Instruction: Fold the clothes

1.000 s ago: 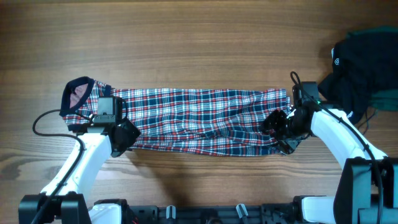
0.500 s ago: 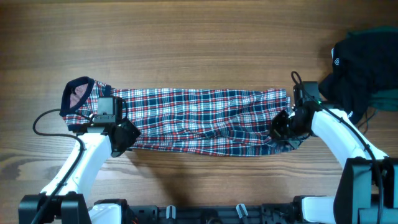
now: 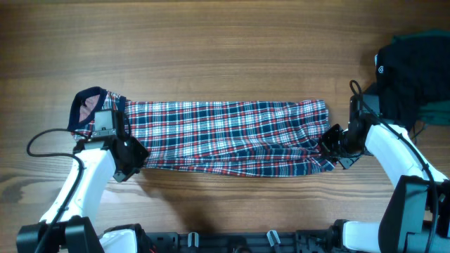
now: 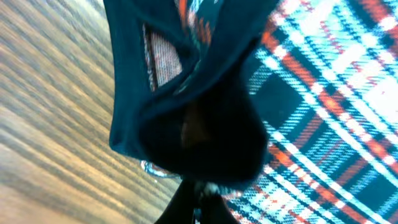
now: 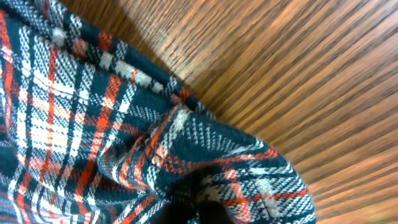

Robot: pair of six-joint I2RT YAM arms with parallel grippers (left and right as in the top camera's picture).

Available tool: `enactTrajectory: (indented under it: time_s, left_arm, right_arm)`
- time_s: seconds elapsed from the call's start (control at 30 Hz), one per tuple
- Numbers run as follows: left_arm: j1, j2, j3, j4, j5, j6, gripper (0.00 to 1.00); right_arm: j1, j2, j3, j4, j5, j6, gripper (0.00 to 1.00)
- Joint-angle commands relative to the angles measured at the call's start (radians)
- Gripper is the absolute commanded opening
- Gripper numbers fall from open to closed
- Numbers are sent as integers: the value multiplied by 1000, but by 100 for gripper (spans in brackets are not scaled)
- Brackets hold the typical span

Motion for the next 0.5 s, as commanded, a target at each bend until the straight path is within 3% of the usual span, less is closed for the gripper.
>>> enactTrajectory:
  time_s: [0.0,0.3,0.37,0.4,0.43,0.47]
  left_arm:
    - [20,4,90,-40,-46,51,4]
    - [22,4,113,-79,-46,51,4]
    - [21,4,113,-78,-46,51,4]
    - [21,4,113,-78,-46,51,11]
    - [22,4,113,-78,-46,51,17]
    - [21,4,113,-78,-46,51,18]
  right_arm:
    - [-16,-19,20,0,121,-5,4]
    - [-16,-50,85,-173,302,30,4]
    - [-16,-64,85,-175,297,19,9]
    - [-16,-63,85,-187,294,19,16]
    - [-16,-63,85,-195,294,5,46]
    - [-16,-63,85,-196,290,-13,66]
